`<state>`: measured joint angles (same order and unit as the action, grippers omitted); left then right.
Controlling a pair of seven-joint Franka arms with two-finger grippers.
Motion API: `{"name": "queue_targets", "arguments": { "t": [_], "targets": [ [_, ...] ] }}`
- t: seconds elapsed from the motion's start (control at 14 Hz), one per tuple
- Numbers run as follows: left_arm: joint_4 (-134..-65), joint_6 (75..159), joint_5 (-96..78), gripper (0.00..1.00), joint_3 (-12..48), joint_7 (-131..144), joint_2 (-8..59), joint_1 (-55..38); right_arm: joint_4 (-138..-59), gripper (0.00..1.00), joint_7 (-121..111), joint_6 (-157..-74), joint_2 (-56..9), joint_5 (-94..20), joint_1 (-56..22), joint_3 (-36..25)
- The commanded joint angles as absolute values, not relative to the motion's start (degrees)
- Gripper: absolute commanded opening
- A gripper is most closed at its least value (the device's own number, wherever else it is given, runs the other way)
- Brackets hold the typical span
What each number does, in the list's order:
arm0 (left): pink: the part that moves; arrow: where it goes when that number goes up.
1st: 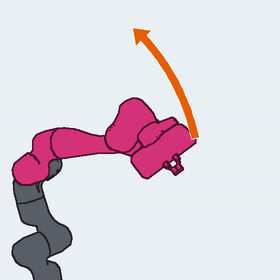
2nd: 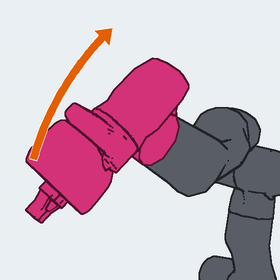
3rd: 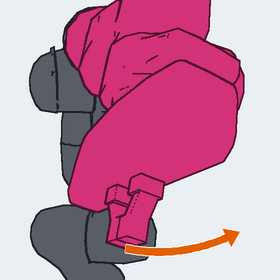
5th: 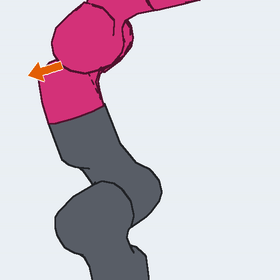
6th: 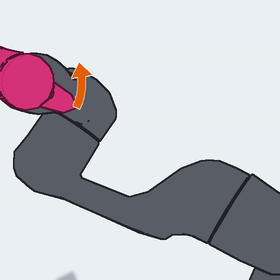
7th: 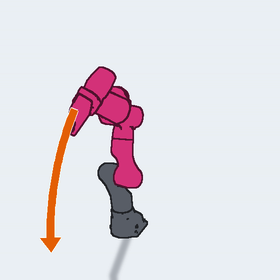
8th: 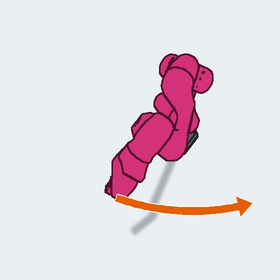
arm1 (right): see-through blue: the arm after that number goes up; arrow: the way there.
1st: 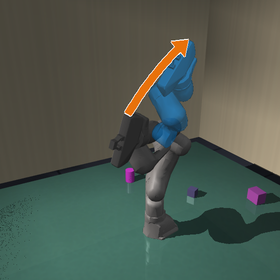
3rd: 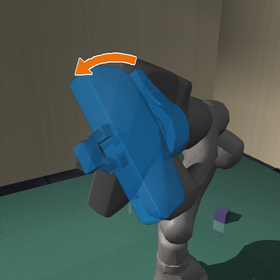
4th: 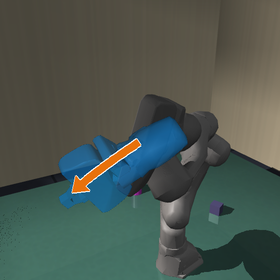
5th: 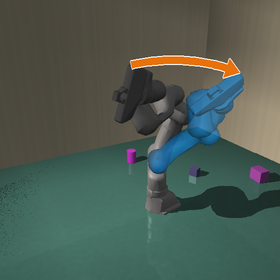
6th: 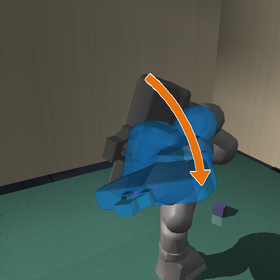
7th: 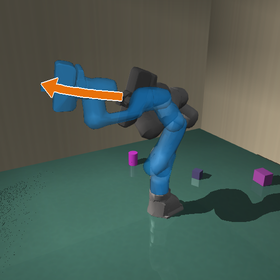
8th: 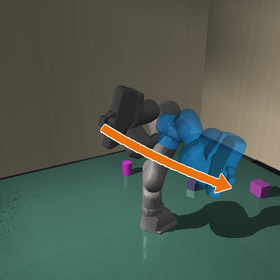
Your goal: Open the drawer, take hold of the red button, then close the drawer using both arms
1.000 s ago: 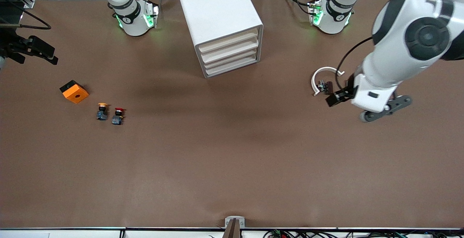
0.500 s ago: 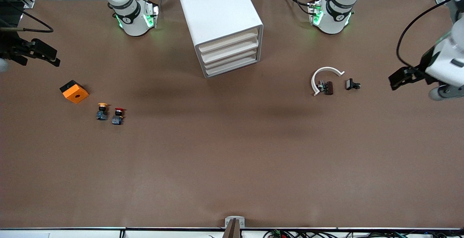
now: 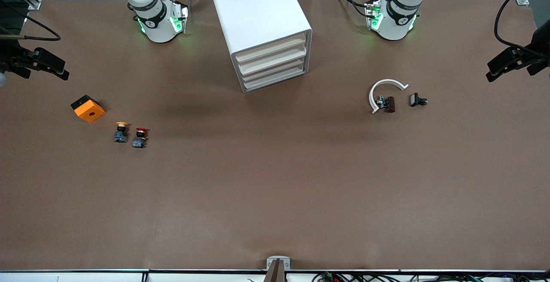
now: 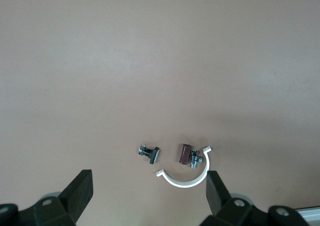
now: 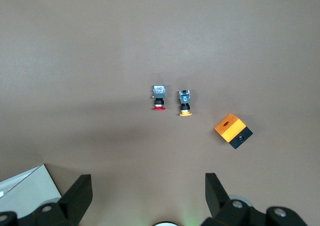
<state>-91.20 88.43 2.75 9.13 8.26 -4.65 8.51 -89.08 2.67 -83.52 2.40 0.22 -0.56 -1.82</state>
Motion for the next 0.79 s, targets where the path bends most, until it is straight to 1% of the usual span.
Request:
{"name": "queue_targets", "arguments": {
  "t": [0.0, 0.21, 0.43, 0.71],
  "targets": [
    [-93.3, 89.6, 1.8, 1.00, 8.7, 7.2, -6.3, 8.1, -87.0, 1.00, 3.2, -82.4, 1.7, -0.8, 0.9, -0.9],
    [-93.1, 88.9, 0.7, 1.00, 9.2, 5.6, -6.3, 7.6, -86.5, 1.00, 3.3, -82.4, 1.7, -0.7, 0.1, -1.0],
    [-93.1, 88.9, 0.5, 1.00, 11.2, 4.9, -6.0, 7.6, -85.3, 1.00, 3.3, -82.5, 1.7, -0.7, 0.1, -1.1],
    [-92.6, 89.0, -0.2, 1.00, 11.4, 5.4, -5.5, 7.6, -85.3, 1.00, 3.2, -82.5, 1.7, -0.5, 0.5, -1.2]
  ]
}}
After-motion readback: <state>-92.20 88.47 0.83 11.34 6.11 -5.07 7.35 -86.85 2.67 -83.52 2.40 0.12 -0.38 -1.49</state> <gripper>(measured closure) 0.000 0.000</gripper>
